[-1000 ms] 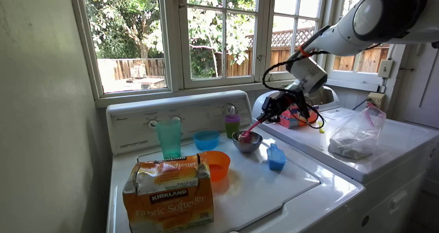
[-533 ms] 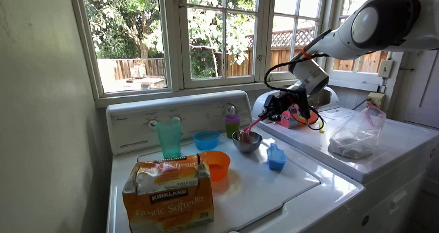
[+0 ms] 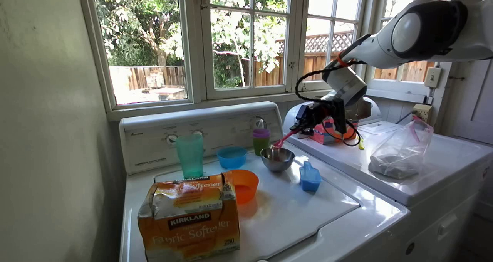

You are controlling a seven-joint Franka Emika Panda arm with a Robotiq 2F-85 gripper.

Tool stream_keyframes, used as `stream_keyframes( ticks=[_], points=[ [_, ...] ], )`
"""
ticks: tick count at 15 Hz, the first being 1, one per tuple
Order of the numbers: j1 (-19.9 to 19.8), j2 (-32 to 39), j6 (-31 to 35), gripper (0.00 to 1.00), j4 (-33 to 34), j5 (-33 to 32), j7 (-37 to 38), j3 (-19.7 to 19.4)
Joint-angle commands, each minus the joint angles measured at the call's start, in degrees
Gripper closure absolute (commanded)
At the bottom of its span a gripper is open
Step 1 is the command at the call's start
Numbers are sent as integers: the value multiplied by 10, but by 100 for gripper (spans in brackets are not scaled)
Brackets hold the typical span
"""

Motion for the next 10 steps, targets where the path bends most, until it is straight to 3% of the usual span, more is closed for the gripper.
stream_keyframes(
  ticks=[1,10],
  points=[
    [25,3,-8,97,5,-25,-14,-2],
    [77,-18,3,97,-21,-81,-42,16]
  ],
)
